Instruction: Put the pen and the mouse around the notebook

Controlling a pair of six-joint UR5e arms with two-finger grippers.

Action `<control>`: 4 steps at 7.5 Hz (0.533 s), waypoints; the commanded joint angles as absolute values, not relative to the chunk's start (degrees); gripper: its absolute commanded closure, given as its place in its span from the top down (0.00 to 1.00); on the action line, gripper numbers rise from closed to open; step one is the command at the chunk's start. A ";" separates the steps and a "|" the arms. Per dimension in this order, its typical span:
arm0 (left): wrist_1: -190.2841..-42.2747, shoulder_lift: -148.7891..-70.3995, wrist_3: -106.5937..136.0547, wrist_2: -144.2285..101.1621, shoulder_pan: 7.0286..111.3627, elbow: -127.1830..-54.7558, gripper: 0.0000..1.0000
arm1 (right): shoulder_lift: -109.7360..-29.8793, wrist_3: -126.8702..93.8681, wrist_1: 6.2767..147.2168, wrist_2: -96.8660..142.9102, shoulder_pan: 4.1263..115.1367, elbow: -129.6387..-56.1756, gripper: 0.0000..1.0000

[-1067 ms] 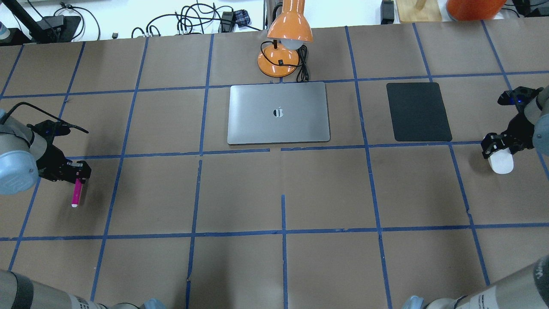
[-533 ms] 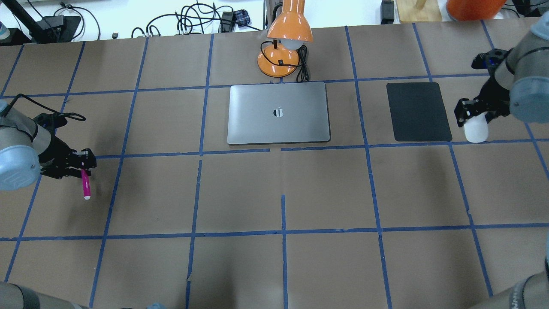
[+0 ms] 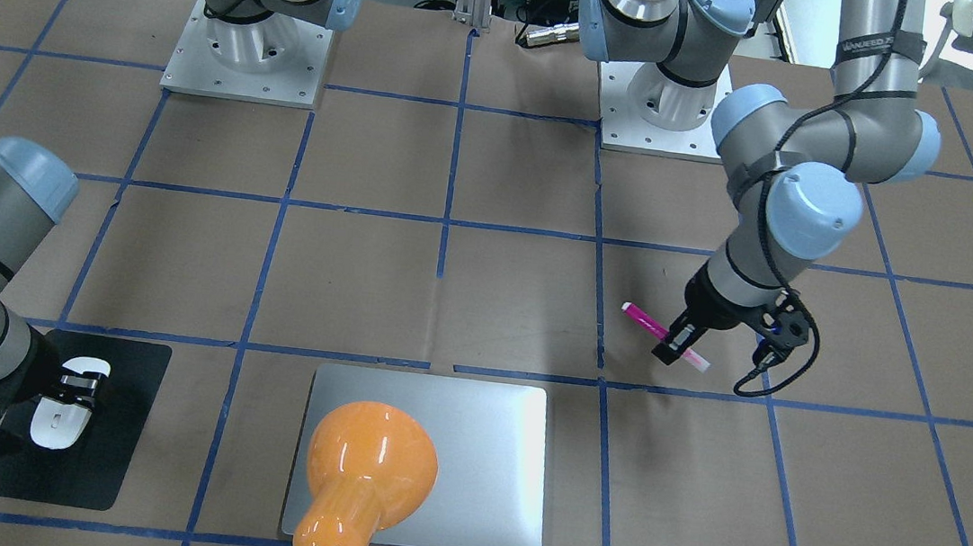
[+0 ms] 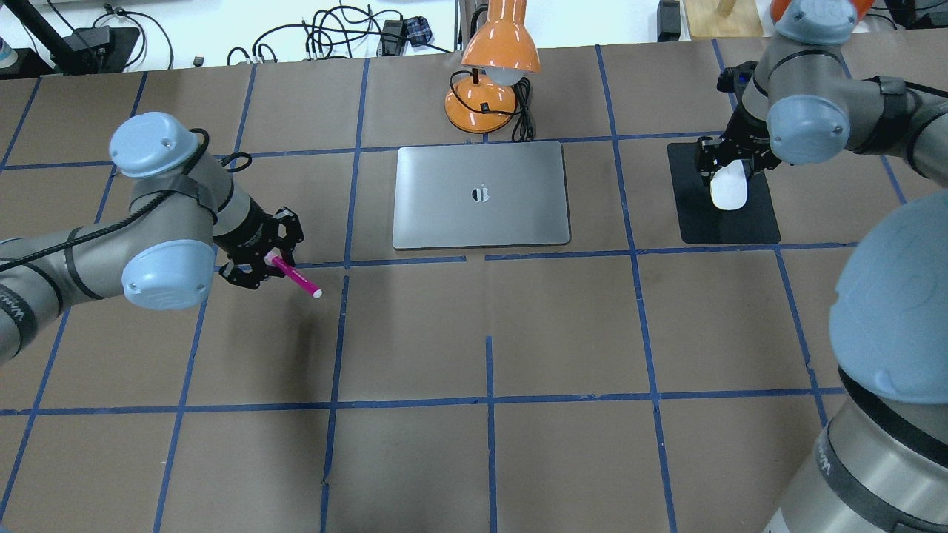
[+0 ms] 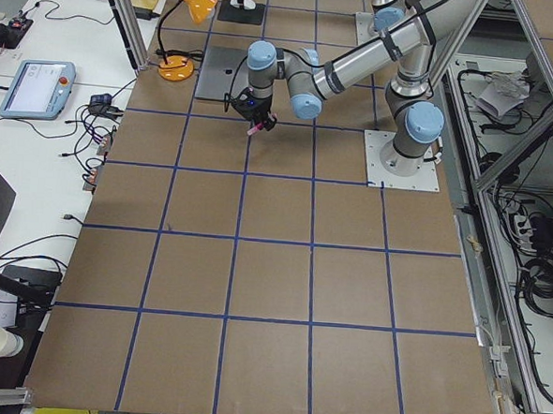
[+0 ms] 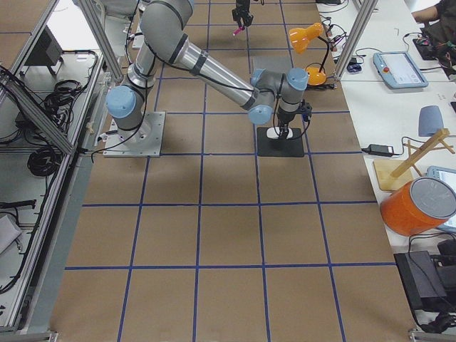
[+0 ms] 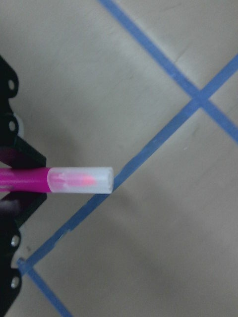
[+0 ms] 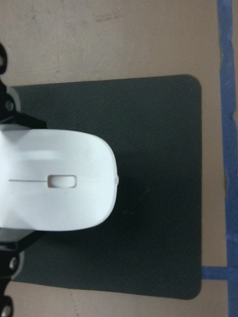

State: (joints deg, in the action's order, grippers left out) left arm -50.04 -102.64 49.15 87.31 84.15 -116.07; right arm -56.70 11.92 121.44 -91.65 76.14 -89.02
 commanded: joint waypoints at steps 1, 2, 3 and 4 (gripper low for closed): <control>-45.28 -104.49 73.74 86.84 96.45 -115.49 0.00 | -54.76 12.04 121.46 -91.84 76.03 -88.15 0.25; -45.00 -105.63 83.75 86.84 101.46 -115.40 0.00 | -54.15 11.95 121.55 -91.85 76.03 -88.24 0.48; -44.91 -107.04 90.11 87.01 105.78 -115.31 0.00 | -53.01 11.43 122.16 -91.76 76.03 -88.16 0.87; -44.48 -107.57 92.52 87.01 108.08 -115.31 0.00 | -53.09 10.99 121.99 -92.63 76.03 -87.20 1.00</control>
State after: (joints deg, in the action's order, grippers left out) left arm -45.00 -106.47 86.48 86.96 103.81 -115.37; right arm -53.56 11.52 121.90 -91.98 76.04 -87.94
